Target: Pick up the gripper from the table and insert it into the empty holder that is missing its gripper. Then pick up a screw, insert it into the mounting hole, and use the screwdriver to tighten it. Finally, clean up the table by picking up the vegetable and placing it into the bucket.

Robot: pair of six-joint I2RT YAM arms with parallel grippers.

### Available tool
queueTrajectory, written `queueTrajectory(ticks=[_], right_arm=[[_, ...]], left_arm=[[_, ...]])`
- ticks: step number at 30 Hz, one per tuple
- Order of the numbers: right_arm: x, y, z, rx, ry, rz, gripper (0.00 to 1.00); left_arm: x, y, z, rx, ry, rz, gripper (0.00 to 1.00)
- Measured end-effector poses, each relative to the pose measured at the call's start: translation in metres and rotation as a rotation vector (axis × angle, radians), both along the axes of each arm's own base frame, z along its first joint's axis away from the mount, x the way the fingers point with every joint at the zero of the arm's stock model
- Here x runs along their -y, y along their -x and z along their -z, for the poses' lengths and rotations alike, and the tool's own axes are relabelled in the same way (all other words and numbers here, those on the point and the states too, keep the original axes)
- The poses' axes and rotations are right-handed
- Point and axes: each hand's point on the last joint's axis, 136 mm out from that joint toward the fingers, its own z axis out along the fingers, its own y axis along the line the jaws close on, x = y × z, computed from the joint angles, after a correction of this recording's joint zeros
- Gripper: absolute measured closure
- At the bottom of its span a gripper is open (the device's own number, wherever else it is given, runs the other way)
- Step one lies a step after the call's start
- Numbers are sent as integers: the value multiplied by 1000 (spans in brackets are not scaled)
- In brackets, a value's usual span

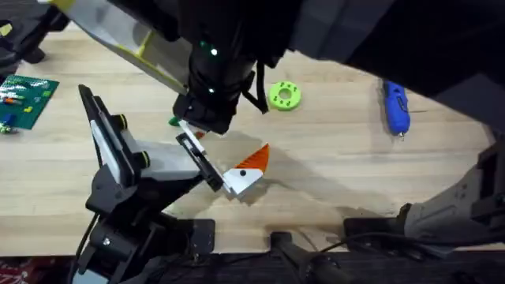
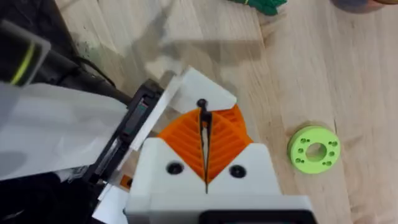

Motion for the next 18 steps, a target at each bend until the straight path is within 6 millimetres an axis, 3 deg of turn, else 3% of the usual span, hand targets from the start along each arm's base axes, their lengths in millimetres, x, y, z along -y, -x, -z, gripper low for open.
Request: queueTrajectory(ticks=[18], right_arm=[[-9,6,2,7,-2,-22,995]], left_arm=[[0,0,0,-12,9,-1,14]])
